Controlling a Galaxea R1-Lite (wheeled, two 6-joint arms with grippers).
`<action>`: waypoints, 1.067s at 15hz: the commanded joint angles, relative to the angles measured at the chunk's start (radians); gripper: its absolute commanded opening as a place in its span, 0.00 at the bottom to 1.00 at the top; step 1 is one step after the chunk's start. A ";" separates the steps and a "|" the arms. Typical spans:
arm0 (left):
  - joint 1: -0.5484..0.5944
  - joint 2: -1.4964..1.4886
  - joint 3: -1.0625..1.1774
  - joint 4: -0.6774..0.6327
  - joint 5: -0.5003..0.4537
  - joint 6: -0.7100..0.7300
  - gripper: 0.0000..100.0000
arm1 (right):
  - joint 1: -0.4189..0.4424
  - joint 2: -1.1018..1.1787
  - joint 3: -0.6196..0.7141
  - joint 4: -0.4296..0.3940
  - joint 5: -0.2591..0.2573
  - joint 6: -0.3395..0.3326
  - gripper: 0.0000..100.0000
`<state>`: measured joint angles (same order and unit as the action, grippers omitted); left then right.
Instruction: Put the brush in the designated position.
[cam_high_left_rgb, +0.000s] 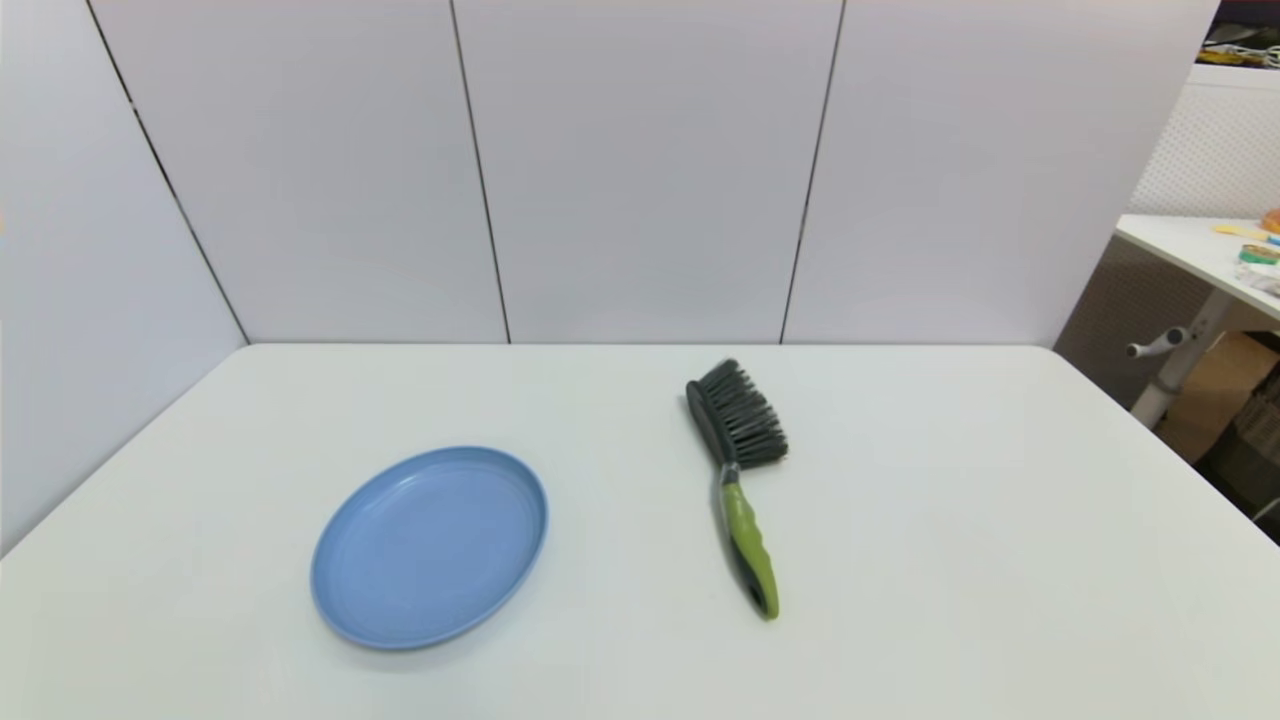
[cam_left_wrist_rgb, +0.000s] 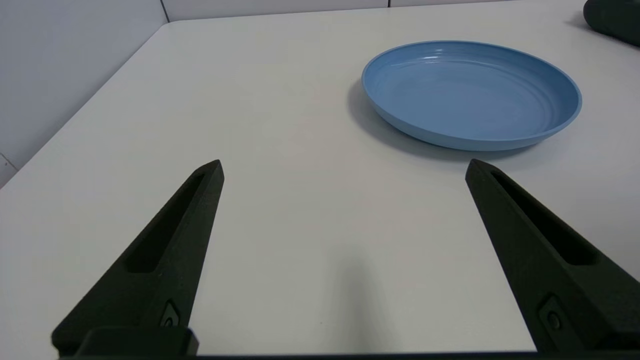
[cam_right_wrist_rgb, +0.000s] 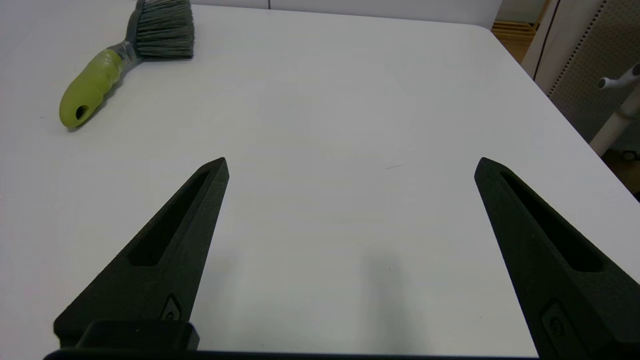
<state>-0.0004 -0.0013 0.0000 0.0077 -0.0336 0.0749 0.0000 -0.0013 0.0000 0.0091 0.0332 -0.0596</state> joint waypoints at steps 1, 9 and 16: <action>0.000 0.015 -0.006 0.012 -0.002 0.006 1.00 | 0.000 -0.002 0.002 0.000 0.001 0.000 1.00; -0.072 0.431 -0.451 0.256 -0.043 0.144 1.00 | 0.000 -0.002 0.002 0.000 0.001 0.000 1.00; -0.314 0.975 -0.805 0.290 -0.006 0.161 1.00 | 0.000 -0.002 0.002 0.000 0.001 0.000 1.00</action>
<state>-0.2115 0.6849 -0.6455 0.2836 -0.0626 0.2309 0.0000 -0.0013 0.0000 0.0091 0.0330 -0.0589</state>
